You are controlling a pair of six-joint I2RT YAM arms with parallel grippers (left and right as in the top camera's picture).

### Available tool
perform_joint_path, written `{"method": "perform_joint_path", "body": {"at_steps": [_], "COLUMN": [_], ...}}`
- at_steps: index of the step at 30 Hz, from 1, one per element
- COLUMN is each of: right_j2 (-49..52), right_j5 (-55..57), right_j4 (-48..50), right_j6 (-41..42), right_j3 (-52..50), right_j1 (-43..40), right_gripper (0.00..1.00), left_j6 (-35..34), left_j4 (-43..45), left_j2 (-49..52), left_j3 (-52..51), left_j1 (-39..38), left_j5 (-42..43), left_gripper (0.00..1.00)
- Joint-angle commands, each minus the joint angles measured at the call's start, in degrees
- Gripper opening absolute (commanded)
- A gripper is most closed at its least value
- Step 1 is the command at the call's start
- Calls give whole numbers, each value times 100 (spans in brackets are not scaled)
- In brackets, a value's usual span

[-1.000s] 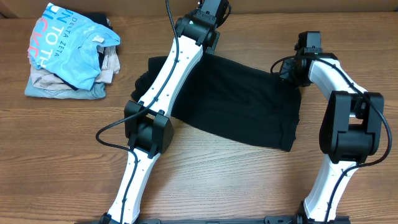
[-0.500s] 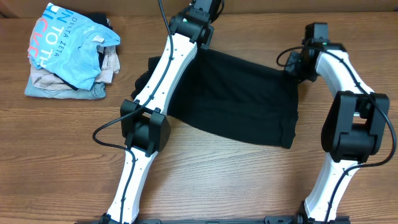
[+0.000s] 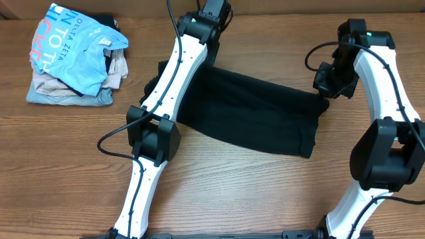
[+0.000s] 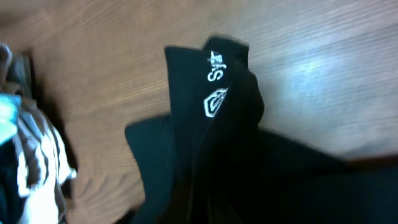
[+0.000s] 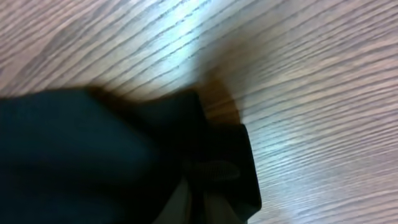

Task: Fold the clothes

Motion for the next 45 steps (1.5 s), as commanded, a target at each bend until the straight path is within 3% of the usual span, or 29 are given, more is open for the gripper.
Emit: {"method": "perform_joint_path", "body": {"at_steps": [1, 7, 12, 14, 18, 19, 21, 25, 27, 30, 37, 45], "right_j2": [-142, -142, -142, -142, -142, -142, -142, -142, -142, -142, -142, -142], "right_j5": [11, -33, -31, -44, -177, -179, -177, -177, -177, -177, -175, -177], "right_j4": [136, 391, 348, 343, 284, 264, 264, 365, 424, 507, 640, 660], "right_j6": [164, 210, 219, 216, 170, 170, 170, 129, 127, 127, 129, 127], "right_j3": [-518, -1016, -1132, -1187, -1246, -1246, -1246, -1246, -1246, -1246, -1246, -1246], "right_j1": [-17, -17, -17, -17, -17, -17, -17, -17, -17, -17, -17, -17], "right_gripper": [4, 4, 7, 12, 62, 67, 71, 77, 79, 79, 81, 84], "left_j6": [-107, -107, -107, -105, -107, -105, -131, -341, -267, 483, 391, 203], "left_j4": [-334, -774, -1167, -1338, -1513, -1545, -1663, -1788, -1611, -1038, -219, -184], "left_j2": [-111, -111, -111, -111, -111, -114, -118, -129, -129, -118, 146, 509], "left_j3": [94, 94, 94, 94, 101, 125, 291, 979, 1226, 1274, 656, 507], "left_j1": [87, 103, 103, 103, 105, 105, 105, 107, 107, 109, 142, 142], "left_j5": [-114, -116, -116, -118, -278, -361, -466, -302, 118, 1176, 1119, 354], "left_gripper": [4, 22, 25, 25, 25, 26, 36, 71, 79, 88, 84, 82]}}
